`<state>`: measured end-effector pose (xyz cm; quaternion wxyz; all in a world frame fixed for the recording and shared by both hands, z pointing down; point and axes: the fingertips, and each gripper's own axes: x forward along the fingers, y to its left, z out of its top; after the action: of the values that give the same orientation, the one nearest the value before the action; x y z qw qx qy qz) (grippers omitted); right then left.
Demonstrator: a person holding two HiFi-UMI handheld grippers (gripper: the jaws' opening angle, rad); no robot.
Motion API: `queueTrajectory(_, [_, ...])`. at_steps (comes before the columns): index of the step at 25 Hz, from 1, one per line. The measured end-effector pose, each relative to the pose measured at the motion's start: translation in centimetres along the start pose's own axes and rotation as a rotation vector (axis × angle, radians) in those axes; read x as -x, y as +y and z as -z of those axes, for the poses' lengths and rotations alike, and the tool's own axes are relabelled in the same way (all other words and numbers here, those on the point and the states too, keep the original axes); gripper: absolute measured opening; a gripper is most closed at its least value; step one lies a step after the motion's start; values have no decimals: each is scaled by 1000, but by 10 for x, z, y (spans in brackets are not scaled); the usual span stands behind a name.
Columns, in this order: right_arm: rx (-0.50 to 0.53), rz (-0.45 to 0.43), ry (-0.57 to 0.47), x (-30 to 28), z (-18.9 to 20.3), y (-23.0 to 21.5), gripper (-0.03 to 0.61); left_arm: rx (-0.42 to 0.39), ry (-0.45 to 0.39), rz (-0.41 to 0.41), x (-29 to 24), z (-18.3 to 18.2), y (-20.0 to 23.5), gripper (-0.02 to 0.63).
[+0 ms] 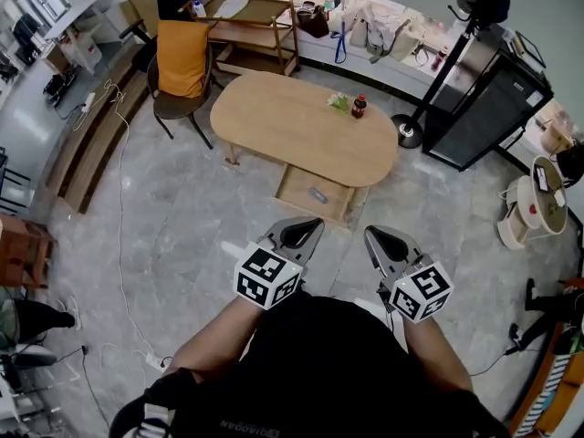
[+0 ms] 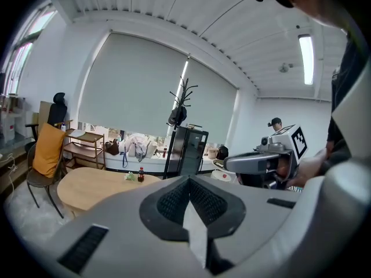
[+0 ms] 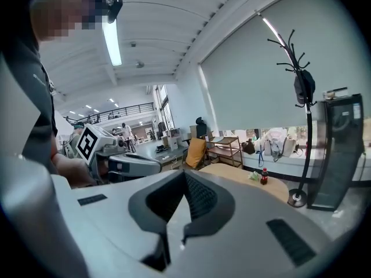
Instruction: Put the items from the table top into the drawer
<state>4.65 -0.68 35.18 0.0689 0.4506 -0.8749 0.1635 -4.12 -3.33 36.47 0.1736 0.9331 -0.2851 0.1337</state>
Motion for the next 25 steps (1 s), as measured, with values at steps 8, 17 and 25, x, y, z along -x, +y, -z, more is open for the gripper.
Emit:
queueTrajectory(8, [7,-27,7,45,28,15,3,-4,19,-54,13,26,-47,2])
queueTrajectory(17, [12,-56,-3,66,44,25,3,-13,31,-89,20,39,-72,2])
queueTrajectory(25, [18,-67,-8,72,47,31,3,-33,39,-88,24,42,-82,2])
